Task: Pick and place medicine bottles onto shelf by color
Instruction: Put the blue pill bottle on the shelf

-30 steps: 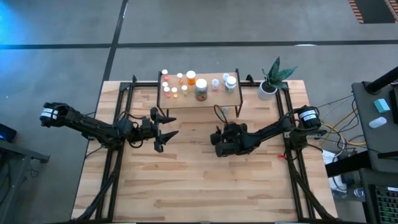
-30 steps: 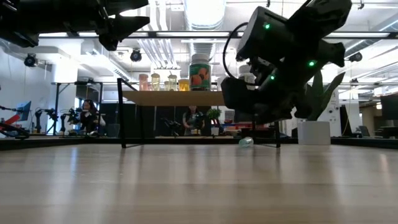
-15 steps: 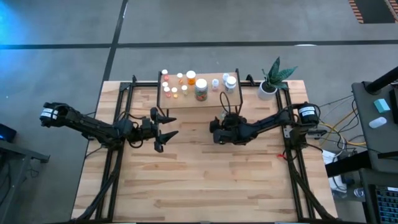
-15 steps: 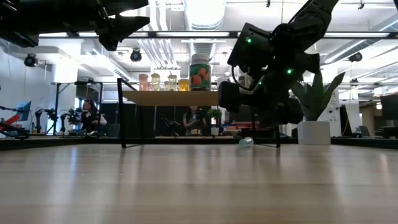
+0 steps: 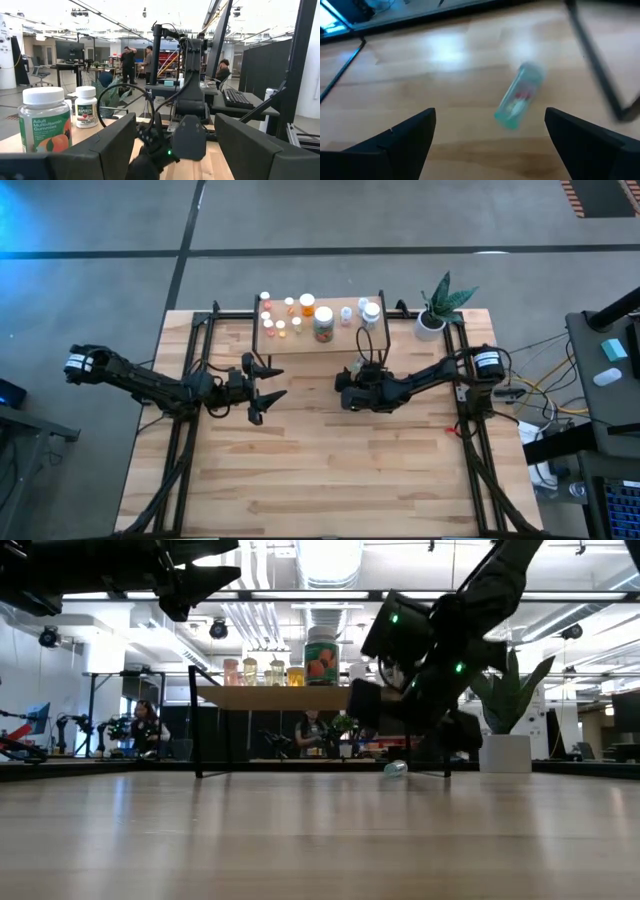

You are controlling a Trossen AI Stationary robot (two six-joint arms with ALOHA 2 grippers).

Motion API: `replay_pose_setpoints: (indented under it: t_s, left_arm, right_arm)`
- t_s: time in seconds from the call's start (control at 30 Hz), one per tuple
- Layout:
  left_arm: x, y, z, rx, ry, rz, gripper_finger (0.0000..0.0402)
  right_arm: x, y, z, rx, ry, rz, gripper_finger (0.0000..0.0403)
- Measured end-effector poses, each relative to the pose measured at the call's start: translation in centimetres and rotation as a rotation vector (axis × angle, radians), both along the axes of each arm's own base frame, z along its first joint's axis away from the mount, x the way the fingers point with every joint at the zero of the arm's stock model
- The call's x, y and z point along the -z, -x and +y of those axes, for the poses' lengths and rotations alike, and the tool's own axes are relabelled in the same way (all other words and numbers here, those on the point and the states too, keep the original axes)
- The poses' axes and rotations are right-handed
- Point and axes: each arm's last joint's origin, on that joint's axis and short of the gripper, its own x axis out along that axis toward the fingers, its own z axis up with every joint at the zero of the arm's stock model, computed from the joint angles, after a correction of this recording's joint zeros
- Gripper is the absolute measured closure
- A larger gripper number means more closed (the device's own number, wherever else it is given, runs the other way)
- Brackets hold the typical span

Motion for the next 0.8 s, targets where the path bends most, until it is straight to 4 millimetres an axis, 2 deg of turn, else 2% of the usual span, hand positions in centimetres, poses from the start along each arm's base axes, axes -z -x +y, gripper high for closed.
replay_pose_setpoints:
  t_s: [0.2, 0.63, 0.8]
  left_arm:
    - [0.1, 0.0, 0.0, 0.000, 0.001, 0.003, 0.0147]
    - [0.1, 0.0, 0.0, 0.000, 0.000, 0.003, 0.0147]
    - [0.1, 0.0, 0.0, 0.000, 0.001, 0.003, 0.0147]
  right_arm:
    - [2.2, -0.3, -0.2, -0.010, -0.012, 0.038, 0.0037]
    - [2.4, -0.1, -1.4, 0.020, -0.016, 0.061, 0.0038]
    - [2.4, -0.1, -1.5, 0.015, -0.024, 0.071, 0.0065]
